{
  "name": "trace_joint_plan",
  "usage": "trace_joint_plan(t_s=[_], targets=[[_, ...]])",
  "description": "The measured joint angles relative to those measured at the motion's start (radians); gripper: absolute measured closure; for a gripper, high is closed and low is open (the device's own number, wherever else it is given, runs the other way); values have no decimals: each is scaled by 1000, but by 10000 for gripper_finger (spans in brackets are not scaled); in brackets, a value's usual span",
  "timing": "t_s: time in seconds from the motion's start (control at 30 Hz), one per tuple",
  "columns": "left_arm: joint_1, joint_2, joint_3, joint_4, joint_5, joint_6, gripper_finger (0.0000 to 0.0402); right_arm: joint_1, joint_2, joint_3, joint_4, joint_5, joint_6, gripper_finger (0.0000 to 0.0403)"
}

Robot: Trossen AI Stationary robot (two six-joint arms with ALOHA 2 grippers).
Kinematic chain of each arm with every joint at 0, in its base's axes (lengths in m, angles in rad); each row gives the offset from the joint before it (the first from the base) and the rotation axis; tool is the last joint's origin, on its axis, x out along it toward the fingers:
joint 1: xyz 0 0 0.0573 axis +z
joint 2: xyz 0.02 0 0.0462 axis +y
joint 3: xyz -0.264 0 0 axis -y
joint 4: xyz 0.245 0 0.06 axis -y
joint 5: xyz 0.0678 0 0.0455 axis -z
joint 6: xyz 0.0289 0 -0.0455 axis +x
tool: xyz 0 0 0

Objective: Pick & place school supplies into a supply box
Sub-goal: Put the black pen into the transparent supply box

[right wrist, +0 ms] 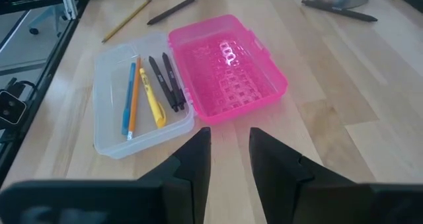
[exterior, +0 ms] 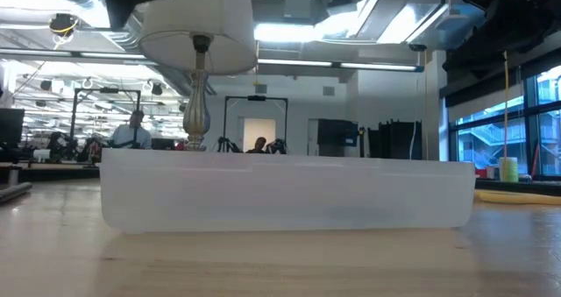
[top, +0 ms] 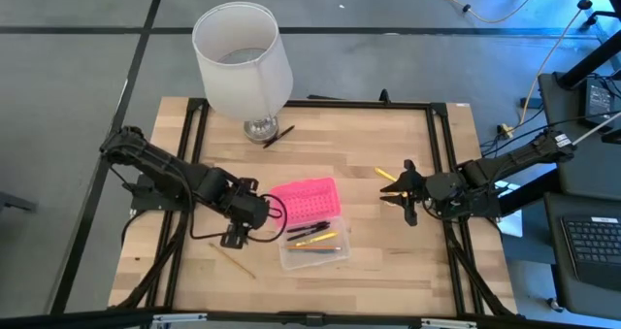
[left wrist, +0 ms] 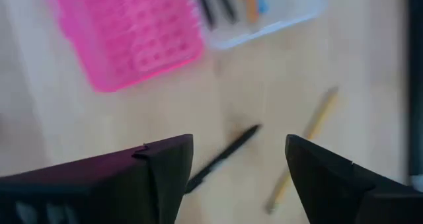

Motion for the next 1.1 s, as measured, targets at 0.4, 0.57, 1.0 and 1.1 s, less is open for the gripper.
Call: trace_joint_plan(t_s=[0.4, 0.57, 1.0, 1.1], targets=[[3, -248, -380, 135, -7, -27, 175, 0, 0, 0, -1, 9, -6, 295], [22, -263, -514, 151, 4, -80, 174, 0, 0, 0, -1, 25, -2, 295], [80, -263, -707, 348, 87, 9, 178, 0, 0, 0, 1, 25, 29, 295], [92, -263, -742, 388, 82, -13, 178, 0, 0, 0, 1, 25, 31, 295]])
